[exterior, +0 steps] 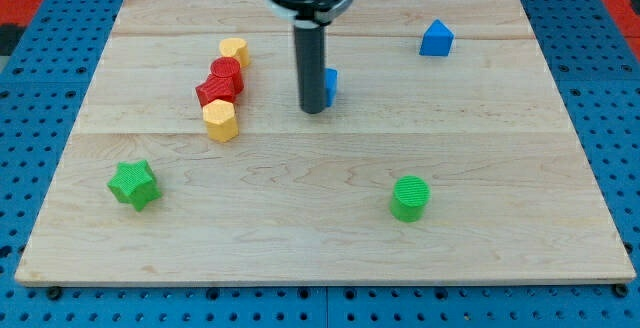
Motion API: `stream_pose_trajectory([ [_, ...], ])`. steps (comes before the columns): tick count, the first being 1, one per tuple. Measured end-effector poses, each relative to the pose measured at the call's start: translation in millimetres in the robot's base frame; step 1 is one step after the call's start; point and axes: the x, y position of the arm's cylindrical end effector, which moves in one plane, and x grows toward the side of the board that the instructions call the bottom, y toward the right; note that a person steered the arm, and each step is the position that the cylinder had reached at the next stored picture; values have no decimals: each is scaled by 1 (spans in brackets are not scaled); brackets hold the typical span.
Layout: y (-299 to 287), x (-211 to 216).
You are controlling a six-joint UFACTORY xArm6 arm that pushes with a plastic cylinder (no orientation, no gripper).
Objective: Move the blue cube towards the centre right of the board
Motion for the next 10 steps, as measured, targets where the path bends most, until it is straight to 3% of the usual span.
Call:
stream_pose_trajectory([
  [1, 33, -8],
  [3, -70, 11],
  [4, -80, -16],
  [5, -64, -38],
  [8, 96, -45],
  [9, 59, -35],
  [10, 61, -17],
])
